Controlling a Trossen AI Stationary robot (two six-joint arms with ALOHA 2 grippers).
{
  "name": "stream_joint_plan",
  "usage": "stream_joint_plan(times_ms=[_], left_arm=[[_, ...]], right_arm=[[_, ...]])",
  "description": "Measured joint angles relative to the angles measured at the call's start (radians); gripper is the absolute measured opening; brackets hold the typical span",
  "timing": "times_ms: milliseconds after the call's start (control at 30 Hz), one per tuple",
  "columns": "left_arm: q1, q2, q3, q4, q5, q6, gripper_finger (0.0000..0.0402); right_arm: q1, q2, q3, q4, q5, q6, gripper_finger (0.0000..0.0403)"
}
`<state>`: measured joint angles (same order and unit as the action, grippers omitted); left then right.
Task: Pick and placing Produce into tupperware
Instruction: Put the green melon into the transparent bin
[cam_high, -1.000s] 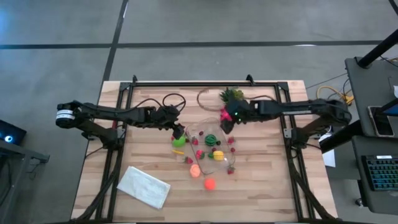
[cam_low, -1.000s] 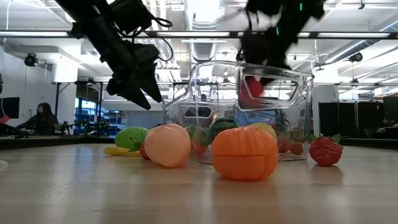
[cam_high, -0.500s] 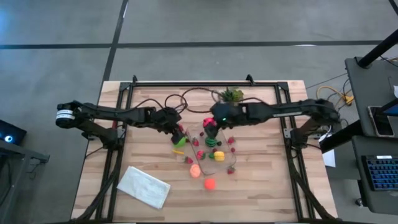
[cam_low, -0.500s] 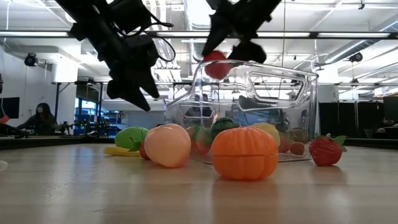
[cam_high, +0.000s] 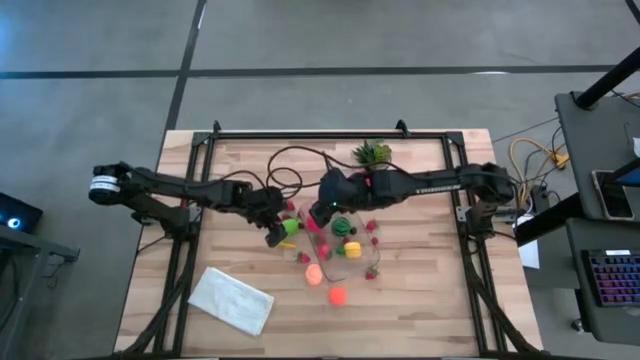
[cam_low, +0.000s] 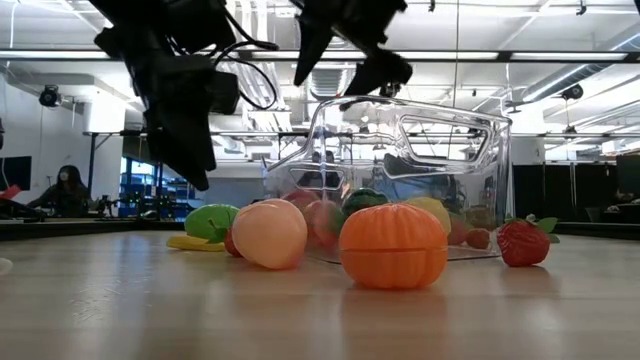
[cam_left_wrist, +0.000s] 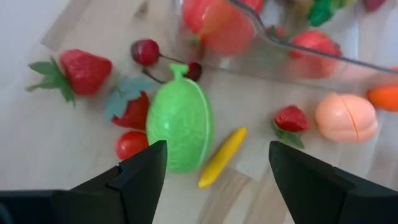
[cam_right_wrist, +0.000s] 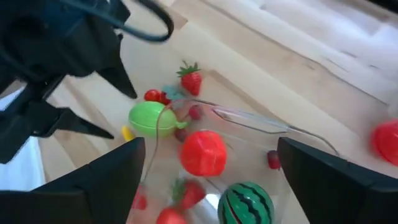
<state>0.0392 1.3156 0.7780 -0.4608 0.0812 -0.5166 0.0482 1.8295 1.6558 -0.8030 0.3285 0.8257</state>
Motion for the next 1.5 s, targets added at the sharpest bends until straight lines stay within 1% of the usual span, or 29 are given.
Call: stream_joint_plan(times_ms=[100, 200, 333, 400, 500, 633, 833, 933, 1033, 1100, 1233, 1367, 1433, 1500], left_arm=[[-0.019, -0.001, 0.000, 0.002, 0.000, 0.000, 0.0267], [-0.036, -0.001, 0.000, 0.007, -0.001, -0.001, 0.0267], [-0.067, -0.003, 0.000, 0.023, -0.011, -0.015, 0.0267], [-0.085, -0.006, 0.000, 0.044, -0.033, -0.026, 0.0267], [-0.109, -0.019, 0.000, 0.069, -0.070, -0.029, 0.0267], [-0.132, -0.038, 0.000, 0.078, -0.114, -0.030, 0.0267], [-0.159, -0.041, 0.000, 0.080, -0.113, -0.030, 0.0267], [-0.160, -0.036, 0.001, 0.078, -0.110, -0.030, 0.0267], [-0.160, -0.036, 0.001, 0.068, -0.114, -0.013, 0.0267], [-0.159, -0.036, 0.001, 0.060, -0.114, 0.037, 0.0267], [-0.166, -0.036, 0.001, 0.060, -0.114, 0.208, 0.0267], [-0.167, -0.036, 0.001, 0.059, -0.113, 0.339, 0.0267], [-0.166, -0.036, 0.000, 0.058, -0.134, 0.356, 0.0267], [-0.166, -0.024, 0.000, 0.057, -0.189, 0.382, 0.0267]], right_arm=[[0.018, 0.006, 0.049, -0.091, 0.053, 0.061, 0.0368], [0.040, 0.000, 0.089, -0.199, 0.138, 0.165, 0.0368], [0.088, -0.020, 0.145, -0.414, 0.273, 0.396, 0.0368], [0.119, -0.023, 0.167, -0.543, 0.316, 0.540, 0.0368], [0.171, -0.022, 0.177, -0.694, 0.330, 0.747, 0.0368], [0.244, -0.022, 0.163, -0.773, 0.314, 0.914, 0.0368], [0.320, -0.019, 0.121, -0.761, 0.267, 1.037, 0.0368], [0.349, -0.016, 0.106, -0.758, 0.263, 1.098, 0.0368], [0.369, -0.016, 0.104, -0.759, 0.263, 1.126, 0.0368], [0.379, -0.016, 0.104, -0.758, 0.263, 1.135, 0.0368], [0.386, -0.016, 0.104, -0.758, 0.263, 1.146, 0.0368], [0.385, -0.016, 0.104, -0.765, 0.267, 1.098, 0.0368], [0.378, -0.016, 0.100, -0.768, 0.268, 1.071, 0.0368], [0.369, -0.016, 0.092, -0.768, 0.272, 1.049, 0.0368]])
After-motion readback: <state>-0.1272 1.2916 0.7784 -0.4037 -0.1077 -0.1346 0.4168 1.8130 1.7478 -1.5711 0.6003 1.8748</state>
